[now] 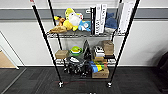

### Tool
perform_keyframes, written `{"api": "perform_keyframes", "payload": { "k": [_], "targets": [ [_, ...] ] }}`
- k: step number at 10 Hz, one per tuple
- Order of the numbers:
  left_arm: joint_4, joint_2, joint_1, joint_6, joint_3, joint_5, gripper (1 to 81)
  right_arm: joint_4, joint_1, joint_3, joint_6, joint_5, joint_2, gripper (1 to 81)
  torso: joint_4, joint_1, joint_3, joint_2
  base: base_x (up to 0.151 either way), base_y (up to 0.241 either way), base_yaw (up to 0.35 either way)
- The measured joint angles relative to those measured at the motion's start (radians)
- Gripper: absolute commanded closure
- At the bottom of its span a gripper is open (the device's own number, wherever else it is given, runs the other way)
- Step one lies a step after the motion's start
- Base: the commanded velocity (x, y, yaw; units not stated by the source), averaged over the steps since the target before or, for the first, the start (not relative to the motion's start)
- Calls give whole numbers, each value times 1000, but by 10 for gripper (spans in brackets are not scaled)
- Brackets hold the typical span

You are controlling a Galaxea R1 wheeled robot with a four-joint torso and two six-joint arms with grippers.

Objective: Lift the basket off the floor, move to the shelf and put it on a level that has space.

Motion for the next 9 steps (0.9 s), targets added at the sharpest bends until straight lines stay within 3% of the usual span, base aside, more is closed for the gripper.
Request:
{"api": "perform_keyframes", "payload": {
  "k": [5, 9],
  "targets": [
    [-11, 0, -54, 0, -2, 34, 10, 11, 65, -3, 5, -36, 13, 10, 0, 108, -152, -169, 0, 0, 0],
    [-44, -14, -128, -2, 1, 77, 10, 42, 123, -2, 5, -72, 20, 10, 0, 154, -170, -240, 0, 0, 0]
  ]
}}
